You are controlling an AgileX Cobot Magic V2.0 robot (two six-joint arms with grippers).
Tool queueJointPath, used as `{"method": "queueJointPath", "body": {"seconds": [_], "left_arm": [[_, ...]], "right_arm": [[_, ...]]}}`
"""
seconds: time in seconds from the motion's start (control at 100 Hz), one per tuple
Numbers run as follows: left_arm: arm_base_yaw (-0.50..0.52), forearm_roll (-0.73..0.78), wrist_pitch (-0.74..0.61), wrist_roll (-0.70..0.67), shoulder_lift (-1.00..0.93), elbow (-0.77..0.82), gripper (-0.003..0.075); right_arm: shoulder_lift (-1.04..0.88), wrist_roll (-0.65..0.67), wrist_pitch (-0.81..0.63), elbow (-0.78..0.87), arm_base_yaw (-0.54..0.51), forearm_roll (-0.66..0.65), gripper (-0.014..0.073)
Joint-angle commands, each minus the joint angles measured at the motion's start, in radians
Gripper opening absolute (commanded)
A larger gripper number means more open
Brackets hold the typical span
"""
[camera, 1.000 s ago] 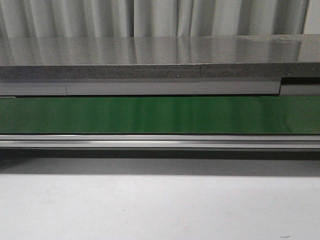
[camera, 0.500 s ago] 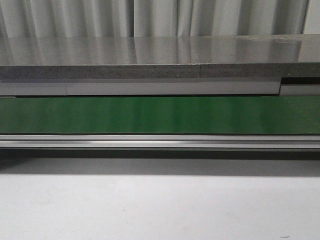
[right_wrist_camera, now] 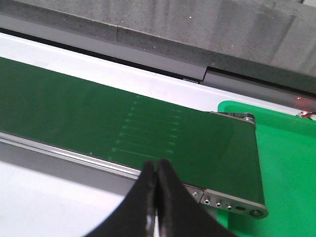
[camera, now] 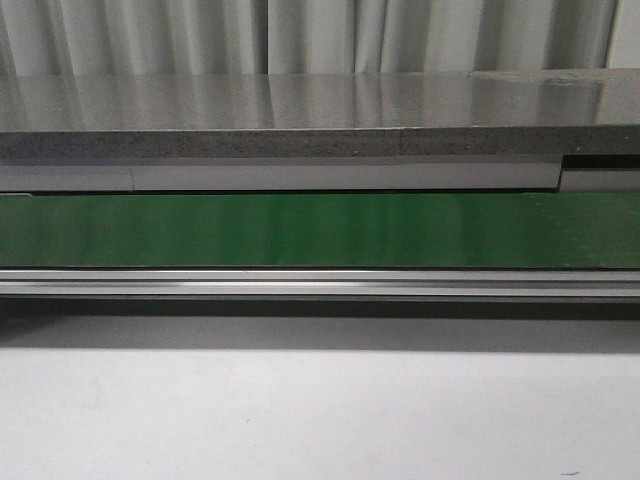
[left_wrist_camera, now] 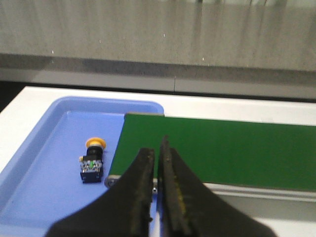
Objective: Move button from right to left
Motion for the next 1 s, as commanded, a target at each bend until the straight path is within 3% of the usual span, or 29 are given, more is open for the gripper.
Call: {"method": "queueJointPath", "body": {"seconds": [0.0, 0.16, 0.51, 0.99], "left_arm": [[-0.006, -0.006, -0.181, -0.003, -0.009, 0.018, 0.0005], [-0.006, -0.006, -0.276, -0.005, -0.075, 0.141, 0.0005], [-0.006, -0.004, -0.297, -0.012, -0.266, 0.338, 0.0005], [-0.006, -0.009, -0.537, -0.067, -0.271, 0.501, 0.0005]], "right_arm": [[0.006, -0.006, -0.070, -0.026, 0.001, 0.019, -0.0068], [0.006, -0.006, -0.070, -0.026, 0.001, 0.019, -0.0068], [0.006, -0.006, -0.070, -0.026, 0.001, 0.019, -0.0068], [0.006, -0.006, -0.071, -0.026, 0.001, 0.019, -0.0068]]}}
